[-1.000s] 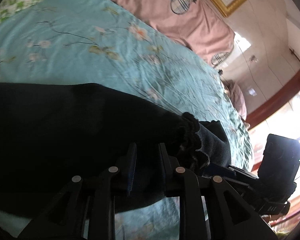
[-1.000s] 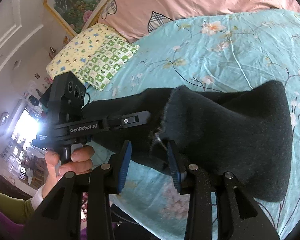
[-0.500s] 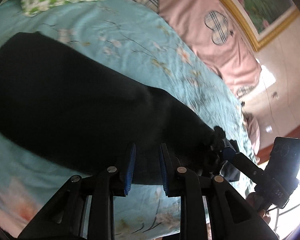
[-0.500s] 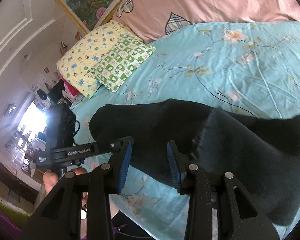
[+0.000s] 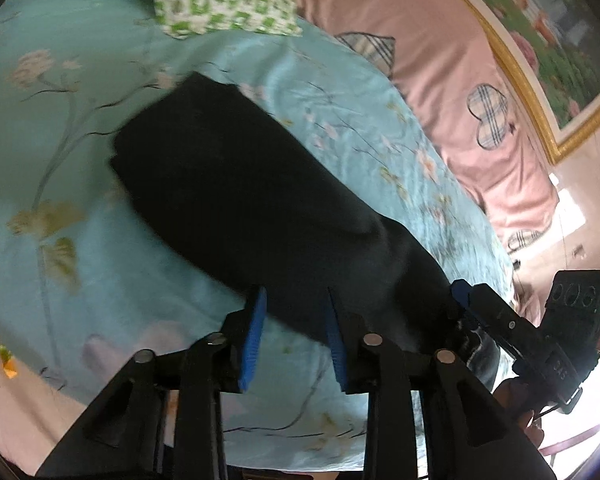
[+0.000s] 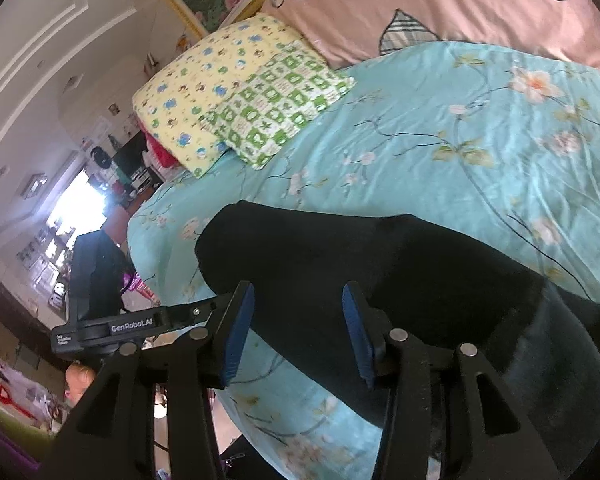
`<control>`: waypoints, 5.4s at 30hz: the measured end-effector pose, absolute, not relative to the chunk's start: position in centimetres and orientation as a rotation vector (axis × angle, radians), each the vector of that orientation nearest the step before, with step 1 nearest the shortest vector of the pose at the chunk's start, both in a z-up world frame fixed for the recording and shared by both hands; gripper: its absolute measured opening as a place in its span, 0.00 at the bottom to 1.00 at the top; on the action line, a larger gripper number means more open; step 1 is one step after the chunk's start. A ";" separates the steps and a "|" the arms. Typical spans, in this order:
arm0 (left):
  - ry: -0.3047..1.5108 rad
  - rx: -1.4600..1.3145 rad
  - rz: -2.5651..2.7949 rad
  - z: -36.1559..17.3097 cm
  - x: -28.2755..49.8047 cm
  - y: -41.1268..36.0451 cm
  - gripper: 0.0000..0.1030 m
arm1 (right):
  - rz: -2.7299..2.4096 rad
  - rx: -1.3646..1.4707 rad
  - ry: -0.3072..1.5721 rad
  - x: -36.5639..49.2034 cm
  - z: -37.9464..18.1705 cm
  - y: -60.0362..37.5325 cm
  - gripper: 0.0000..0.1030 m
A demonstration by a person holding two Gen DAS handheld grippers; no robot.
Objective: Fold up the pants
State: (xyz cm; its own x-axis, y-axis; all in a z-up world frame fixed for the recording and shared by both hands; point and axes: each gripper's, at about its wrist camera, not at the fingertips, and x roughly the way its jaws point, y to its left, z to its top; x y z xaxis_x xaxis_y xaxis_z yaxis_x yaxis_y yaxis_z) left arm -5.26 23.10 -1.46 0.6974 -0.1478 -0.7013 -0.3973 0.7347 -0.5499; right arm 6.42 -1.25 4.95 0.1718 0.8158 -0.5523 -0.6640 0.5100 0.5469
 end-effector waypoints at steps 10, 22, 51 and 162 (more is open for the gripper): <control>0.782 -0.824 0.257 -2.3 -7.2 26.8 0.30 | 1.112 0.160 0.942 7.2 4.5 2.8 0.46; 0.752 -0.899 0.328 -3.2 -6.6 29.6 0.35 | 1.156 0.101 0.958 8.6 4.5 6.9 0.47; 0.742 -0.898 0.399 -5.1 -3.4 31.7 0.31 | 1.426 -0.251 1.143 14.4 1.5 24.5 0.39; 0.759 -0.295 -0.377 6.0 2.0 -2.9 0.59 | 0.494 0.645 0.767 6.3 3.8 -30.7 0.82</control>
